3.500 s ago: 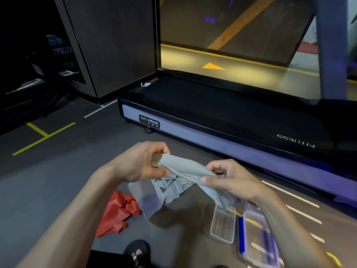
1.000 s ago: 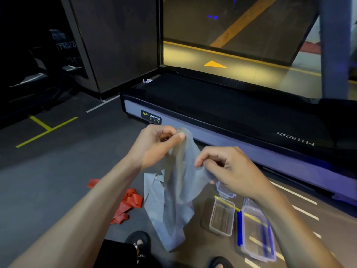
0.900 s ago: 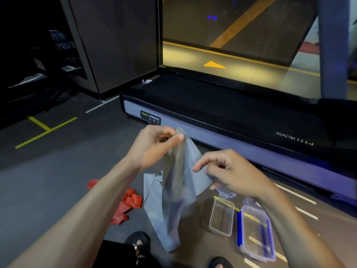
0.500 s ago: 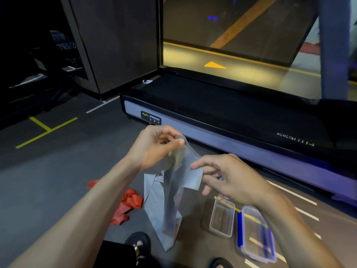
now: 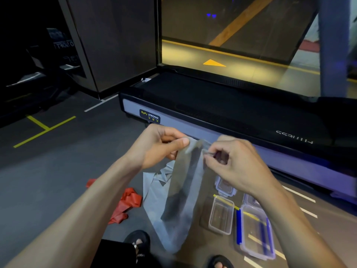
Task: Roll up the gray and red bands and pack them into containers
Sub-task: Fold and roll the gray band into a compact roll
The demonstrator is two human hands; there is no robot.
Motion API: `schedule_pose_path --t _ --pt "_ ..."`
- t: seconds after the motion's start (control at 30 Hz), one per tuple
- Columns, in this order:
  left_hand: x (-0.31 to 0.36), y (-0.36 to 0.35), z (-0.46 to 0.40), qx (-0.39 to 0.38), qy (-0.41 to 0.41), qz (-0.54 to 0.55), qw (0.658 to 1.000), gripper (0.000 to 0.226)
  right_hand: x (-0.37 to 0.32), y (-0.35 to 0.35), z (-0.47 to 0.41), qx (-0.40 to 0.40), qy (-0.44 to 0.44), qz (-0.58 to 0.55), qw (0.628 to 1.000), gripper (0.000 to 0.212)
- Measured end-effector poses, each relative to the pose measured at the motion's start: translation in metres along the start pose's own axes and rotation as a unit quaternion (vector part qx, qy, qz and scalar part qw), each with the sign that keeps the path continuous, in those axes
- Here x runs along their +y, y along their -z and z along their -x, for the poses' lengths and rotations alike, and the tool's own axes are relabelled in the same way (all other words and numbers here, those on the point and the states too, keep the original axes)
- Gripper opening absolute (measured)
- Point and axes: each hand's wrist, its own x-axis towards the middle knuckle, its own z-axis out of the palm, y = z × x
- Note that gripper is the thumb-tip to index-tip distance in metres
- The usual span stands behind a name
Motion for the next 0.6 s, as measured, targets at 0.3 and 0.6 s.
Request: schedule_pose_path --t 0.3,0.6 --pt "0.005 -0.004 0.001 -0.002 0.007 0.026 1.000 0.010 -0.003 0.000 -0.005 -0.015 0.023 0.031 0.999 0.029" --pt "0.012 -0.007 0.003 -0.010 0.023 0.053 0.998 0.010 -0.007 -0.001 -0.004 0.032 0.049 -0.048 0.997 0.012"
